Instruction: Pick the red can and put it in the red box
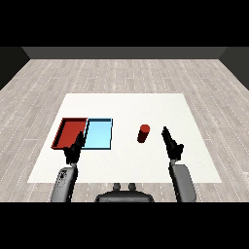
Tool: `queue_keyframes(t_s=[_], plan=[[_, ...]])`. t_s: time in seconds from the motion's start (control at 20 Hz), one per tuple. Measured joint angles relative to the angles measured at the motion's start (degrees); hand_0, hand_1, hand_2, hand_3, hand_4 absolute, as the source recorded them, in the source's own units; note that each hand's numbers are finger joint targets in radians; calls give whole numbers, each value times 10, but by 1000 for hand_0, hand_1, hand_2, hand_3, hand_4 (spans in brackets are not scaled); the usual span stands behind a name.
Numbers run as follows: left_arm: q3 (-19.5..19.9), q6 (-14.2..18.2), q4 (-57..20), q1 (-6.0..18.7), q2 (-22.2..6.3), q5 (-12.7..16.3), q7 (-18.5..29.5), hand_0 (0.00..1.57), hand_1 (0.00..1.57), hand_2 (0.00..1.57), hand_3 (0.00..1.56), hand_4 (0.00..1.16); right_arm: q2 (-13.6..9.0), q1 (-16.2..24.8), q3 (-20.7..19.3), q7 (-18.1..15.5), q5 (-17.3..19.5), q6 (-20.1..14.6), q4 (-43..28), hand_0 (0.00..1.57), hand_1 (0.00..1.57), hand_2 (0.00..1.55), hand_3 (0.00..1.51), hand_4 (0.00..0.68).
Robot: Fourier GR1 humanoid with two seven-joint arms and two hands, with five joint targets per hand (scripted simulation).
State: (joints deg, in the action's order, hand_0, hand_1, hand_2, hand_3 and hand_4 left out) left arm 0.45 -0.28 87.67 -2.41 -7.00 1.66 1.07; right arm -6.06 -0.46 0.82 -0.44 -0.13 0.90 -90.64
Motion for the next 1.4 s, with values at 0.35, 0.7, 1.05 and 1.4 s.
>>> queue_keyframes(t_s=[0.35,0.7,1.05,1.4], plan=[[2,-8,16,29,10,1,37,0,0,0,0,0,-59,-14,-88,-38,-72,71,29,0,0,0,0,0],[11,-23,44,28,32,17,191,0,0,0,0,0,-84,-24,-139,-159,-134,153,55,0,0,0,0,0],[17,-38,29,34,37,26,239,0,0,0,0,0,-93,-36,-159,-223,-127,187,108,0,0,0,0,0],[19,-50,31,26,40,35,250,0,0,0,0,0,-96,-56,-165,-215,-128,195,129,0,0,0,0,0]])
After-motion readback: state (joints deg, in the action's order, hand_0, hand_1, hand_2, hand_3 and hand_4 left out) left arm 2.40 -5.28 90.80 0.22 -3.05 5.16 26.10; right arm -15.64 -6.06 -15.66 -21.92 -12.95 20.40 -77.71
